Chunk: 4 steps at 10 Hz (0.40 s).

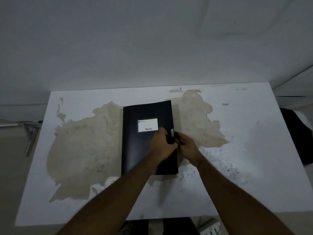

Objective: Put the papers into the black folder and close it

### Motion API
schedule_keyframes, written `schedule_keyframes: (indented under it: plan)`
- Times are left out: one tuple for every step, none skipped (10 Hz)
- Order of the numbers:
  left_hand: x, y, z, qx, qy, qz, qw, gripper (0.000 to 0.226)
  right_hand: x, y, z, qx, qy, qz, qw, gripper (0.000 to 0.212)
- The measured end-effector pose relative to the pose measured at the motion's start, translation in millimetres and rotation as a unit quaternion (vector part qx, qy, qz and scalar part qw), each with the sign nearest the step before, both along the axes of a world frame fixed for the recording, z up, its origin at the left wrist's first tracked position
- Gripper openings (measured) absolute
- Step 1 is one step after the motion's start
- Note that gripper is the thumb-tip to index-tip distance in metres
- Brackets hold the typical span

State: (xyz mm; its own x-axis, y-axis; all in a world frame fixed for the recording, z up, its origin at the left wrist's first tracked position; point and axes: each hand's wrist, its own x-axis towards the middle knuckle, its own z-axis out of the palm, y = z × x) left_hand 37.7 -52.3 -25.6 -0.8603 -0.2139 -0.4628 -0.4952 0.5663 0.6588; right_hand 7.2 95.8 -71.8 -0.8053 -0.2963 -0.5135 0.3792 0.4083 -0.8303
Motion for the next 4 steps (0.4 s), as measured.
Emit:
schedule_keyframes:
  plan:
    - [-2,17,-27,-0.048,-0.002,-0.024,0.999,0.049,-2,5,-7,0.017,0.012,-0.001,1.000,0.054]
    - [-2,21,-32,-0.076,0.004,-0.040,0.996,0.053,-2,7,-7,0.023,0.012,0.002,1.000,0.055]
    - [-6,18,-29,-0.068,-0.017,-0.064,0.996,0.057,-5,6,-4,0.042,0.011,0.011,0.999,0.054]
    - [-13,5,-15,-0.032,-0.043,-0.094,0.994,0.058,-8,2,5,0.082,0.043,0.020,0.996,0.052]
